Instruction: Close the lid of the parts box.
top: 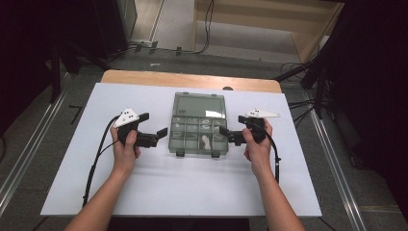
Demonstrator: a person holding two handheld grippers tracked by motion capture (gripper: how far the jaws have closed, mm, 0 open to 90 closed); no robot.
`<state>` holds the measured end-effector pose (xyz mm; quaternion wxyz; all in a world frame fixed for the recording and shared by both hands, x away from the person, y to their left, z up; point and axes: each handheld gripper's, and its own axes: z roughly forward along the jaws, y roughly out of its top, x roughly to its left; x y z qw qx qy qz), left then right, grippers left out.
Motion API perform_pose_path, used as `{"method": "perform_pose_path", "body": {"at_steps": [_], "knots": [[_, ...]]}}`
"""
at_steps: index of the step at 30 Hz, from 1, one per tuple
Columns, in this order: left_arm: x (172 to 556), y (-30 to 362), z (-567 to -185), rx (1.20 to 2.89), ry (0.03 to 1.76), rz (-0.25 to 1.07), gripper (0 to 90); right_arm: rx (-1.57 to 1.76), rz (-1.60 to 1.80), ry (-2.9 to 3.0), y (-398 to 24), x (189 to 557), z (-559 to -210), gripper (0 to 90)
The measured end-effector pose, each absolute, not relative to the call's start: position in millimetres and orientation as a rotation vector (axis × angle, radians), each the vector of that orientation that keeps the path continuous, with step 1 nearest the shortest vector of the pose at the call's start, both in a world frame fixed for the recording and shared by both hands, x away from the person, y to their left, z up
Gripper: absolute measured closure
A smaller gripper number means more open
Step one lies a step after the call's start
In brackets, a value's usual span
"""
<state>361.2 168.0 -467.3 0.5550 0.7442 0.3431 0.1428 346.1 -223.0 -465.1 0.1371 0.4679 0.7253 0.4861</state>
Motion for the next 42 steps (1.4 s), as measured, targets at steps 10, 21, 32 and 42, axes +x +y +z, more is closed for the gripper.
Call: {"method": "perform_pose_path", "body": {"at_steps": [10,21,32,42], "knots": [[381,153,-465,1.776,0.814,0.346,0.0,1.365,1.433,2.082,-223,361,-464,0.0],[402,142,-462,1.768,0.812,0.297,0.0,1.359,1.466,2.080,-225,381,-465,0.0],[438,132,-468,1.812,0.904,0.241,0.0,1.444,1.471,2.076,-229,404,-470,0.0],[462,127,-473,1.819,0.973,0.130,0.0,1.516,1.486,2.102,-230,425,-477,0.0]]}}
